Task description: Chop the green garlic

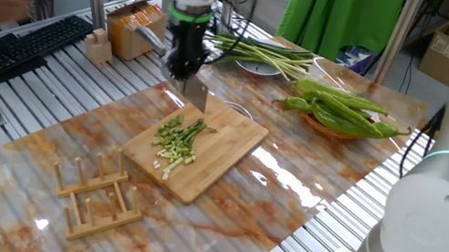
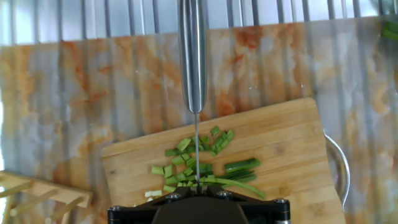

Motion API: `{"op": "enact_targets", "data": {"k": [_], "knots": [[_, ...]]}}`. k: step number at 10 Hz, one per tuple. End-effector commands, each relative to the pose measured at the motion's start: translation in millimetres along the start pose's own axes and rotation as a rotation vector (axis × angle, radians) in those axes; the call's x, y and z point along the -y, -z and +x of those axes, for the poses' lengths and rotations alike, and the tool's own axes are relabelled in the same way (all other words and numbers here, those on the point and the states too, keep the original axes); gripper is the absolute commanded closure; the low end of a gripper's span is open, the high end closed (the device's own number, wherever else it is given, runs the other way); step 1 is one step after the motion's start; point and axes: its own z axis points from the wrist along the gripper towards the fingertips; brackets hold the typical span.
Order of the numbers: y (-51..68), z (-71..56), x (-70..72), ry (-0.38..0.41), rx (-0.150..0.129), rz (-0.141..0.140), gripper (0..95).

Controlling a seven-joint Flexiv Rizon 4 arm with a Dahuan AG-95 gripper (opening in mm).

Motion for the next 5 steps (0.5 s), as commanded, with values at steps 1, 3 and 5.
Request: {"op": "enact_targets", "data": {"k": [1,3,5], "knots": [[-9.1,-5.1,-0.3,0.034,-0.027,-0.015,95.0],[-19.7,-8.4,-1.7,0.046,-0.016,-0.002,95.0],[-30.7,-11.6,2.3,0.066,-0.016,0.000,95.0]]}}
